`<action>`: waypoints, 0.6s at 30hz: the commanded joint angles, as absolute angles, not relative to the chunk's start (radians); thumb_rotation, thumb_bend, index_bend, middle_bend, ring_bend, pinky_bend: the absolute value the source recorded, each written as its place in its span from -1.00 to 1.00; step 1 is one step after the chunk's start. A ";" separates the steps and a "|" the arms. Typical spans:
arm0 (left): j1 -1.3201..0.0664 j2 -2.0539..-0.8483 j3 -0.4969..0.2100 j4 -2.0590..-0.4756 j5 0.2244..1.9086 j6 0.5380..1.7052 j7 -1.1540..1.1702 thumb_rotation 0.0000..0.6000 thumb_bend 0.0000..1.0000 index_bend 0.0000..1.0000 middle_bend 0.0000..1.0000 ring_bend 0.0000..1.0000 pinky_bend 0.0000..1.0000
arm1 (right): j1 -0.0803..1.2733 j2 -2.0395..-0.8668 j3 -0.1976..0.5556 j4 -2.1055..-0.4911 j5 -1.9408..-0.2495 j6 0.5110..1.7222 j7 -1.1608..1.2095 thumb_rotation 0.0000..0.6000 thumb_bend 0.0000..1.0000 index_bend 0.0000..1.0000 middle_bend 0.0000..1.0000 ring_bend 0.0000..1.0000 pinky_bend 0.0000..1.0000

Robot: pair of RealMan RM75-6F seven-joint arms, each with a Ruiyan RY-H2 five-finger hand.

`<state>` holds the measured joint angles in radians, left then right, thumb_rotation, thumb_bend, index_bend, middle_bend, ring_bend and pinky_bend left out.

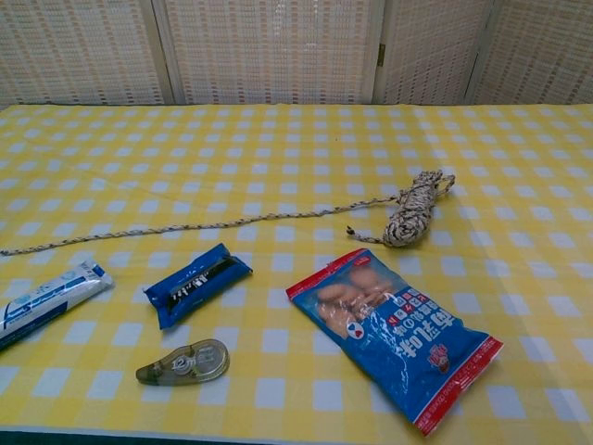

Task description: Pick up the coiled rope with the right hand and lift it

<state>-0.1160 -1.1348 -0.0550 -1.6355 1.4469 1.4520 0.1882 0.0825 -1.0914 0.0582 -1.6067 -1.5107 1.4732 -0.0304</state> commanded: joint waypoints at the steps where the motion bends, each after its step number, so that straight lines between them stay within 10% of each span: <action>1: -0.116 -1.141 -0.054 -1.631 1.447 1.451 0.185 1.00 -0.49 -0.85 -0.98 -0.97 -1.00 | 0.084 -1.089 0.057 -1.609 -1.511 1.468 -0.026 1.00 -0.15 -0.98 -0.87 -0.73 -0.94; 18: -0.109 -1.149 -0.054 -1.620 1.459 1.473 0.164 1.00 -0.49 -0.85 -0.98 -0.96 -1.00 | 0.119 -1.076 0.055 -1.618 -1.514 1.406 -0.004 1.00 -0.15 -0.98 -0.87 -0.74 -0.94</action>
